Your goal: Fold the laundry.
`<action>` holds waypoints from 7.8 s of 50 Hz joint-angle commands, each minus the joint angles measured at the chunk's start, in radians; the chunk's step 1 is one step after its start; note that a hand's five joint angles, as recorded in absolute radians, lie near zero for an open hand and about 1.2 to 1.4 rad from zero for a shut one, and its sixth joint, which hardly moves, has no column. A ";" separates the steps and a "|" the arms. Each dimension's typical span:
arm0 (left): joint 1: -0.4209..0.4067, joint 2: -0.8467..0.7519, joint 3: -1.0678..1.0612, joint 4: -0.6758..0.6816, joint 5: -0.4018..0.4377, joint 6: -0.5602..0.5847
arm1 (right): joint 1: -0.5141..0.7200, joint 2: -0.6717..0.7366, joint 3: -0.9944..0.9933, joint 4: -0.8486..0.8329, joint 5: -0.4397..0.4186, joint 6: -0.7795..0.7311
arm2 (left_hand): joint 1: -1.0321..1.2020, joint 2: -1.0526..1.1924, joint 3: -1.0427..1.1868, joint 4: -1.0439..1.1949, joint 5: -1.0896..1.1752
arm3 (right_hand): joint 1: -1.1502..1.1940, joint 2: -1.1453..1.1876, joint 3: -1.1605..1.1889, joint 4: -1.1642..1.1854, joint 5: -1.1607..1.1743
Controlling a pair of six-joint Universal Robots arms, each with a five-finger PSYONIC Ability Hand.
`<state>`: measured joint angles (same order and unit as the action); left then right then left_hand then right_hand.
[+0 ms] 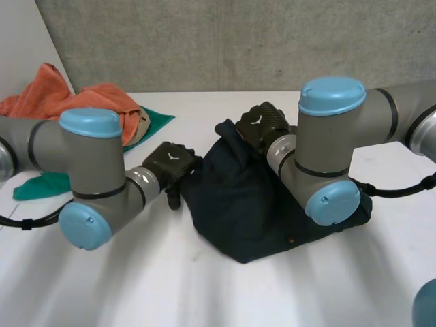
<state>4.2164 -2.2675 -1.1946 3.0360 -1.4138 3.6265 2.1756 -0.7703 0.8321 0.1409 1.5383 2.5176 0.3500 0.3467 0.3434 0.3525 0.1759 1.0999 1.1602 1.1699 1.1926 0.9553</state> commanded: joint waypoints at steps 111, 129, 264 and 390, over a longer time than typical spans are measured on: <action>-0.090 0.435 -0.091 -0.269 -0.189 -0.058 | -0.323 -0.400 0.285 0.422 -0.253 0.103 | 1.046 1.050 1.053 1.044 1.046 | 0.296 0.236 0.226 0.204 0.266; -0.075 -0.050 0.194 -0.072 -0.264 -0.114 | -0.185 0.164 -0.215 0.222 -0.179 -0.413 | 1.046 1.050 1.053 1.044 1.046 | 0.296 0.236 0.226 0.204 0.266; 0.129 -0.298 0.919 -0.046 -0.198 -0.169 | -0.171 0.142 -0.278 -0.292 0.152 0.280 | -0.175 -0.172 -0.169 -0.178 -0.176 | -0.925 -0.986 -0.995 -1.018 -0.955; 0.162 0.180 -0.399 0.124 -0.131 0.199 | -0.068 -0.429 0.713 -0.235 0.080 0.480 | 1.046 1.050 1.053 1.044 1.046 | 0.296 0.236 0.226 0.204 0.266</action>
<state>4.3837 -2.0559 -1.6271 3.1098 -1.4959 3.8302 2.1153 -1.2310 1.5777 -0.1593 1.6152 3.0008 0.8801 0.8355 0.8364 0.8401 0.6580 1.1097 1.1533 1.1750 1.1930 1.0077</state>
